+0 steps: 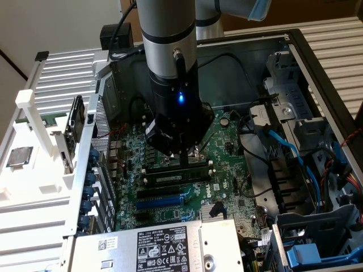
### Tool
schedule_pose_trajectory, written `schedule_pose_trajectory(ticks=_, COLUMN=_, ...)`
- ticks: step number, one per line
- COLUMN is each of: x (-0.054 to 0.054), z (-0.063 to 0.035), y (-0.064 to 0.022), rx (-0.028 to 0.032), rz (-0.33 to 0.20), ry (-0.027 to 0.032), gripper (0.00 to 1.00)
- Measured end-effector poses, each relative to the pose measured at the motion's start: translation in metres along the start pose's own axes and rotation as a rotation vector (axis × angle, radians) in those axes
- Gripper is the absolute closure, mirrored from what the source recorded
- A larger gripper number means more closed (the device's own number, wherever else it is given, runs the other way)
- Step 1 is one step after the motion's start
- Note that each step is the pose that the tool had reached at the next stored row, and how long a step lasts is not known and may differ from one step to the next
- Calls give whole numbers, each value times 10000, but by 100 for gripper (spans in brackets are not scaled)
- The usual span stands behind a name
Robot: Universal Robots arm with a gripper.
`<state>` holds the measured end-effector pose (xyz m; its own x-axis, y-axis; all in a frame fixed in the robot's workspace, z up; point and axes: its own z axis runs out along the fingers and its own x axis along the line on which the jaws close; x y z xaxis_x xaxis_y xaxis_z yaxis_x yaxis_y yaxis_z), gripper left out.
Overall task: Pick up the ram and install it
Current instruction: 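Press down the ram until it locks into place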
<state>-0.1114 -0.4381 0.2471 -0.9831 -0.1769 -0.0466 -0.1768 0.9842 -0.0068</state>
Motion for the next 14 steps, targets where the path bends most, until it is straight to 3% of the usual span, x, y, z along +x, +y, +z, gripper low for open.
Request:
schedule_pose_trajectory(ticks=8, x=0, z=0, y=0, rx=42, rz=917, ry=6, gripper=89)
schedule_pose_trajectory(ticks=14, x=0, z=0, y=0, rx=45, rz=988, ry=6, gripper=89)
